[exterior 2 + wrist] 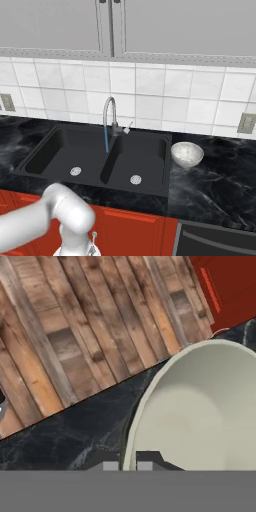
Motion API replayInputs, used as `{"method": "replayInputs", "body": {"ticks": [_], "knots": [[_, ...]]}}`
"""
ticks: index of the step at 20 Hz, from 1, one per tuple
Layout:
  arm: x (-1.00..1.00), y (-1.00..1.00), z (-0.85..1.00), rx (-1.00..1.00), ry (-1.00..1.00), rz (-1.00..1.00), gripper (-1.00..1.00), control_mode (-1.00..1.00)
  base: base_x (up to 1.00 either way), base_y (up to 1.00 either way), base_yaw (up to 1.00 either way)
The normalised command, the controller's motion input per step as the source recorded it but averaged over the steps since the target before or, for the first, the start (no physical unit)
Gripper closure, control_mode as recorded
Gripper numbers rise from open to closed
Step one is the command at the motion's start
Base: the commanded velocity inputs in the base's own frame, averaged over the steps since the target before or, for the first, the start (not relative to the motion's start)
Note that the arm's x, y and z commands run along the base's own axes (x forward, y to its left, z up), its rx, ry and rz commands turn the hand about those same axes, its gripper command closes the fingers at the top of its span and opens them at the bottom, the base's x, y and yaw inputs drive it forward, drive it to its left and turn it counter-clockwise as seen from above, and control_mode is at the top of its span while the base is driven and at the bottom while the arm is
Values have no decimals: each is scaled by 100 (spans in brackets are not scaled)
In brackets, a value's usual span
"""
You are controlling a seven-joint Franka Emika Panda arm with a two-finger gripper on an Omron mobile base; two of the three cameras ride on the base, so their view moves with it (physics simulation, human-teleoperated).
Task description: Rinse each bowl for a few seconds and place them down in the sink or on the counter.
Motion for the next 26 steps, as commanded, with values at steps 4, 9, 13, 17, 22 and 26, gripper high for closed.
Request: {"method": "replayInputs", "body": {"ticks": [4,9,13,17,22,26], "knots": [[-11,-28,36,5,-13,-1,100,-100,0,0,0],[-2,-24,32,3,-13,-4,100,-100,0,0,0],[1,-21,29,0,-9,-8,100,-100,0,0,0],[9,-16,18,-3,-2,-13,100,-100,0,0,0],[8,-14,20,-3,0,-15,100,-100,0,0,0],[7,-10,22,-1,0,-17,100,-100,0,0,0]]}}
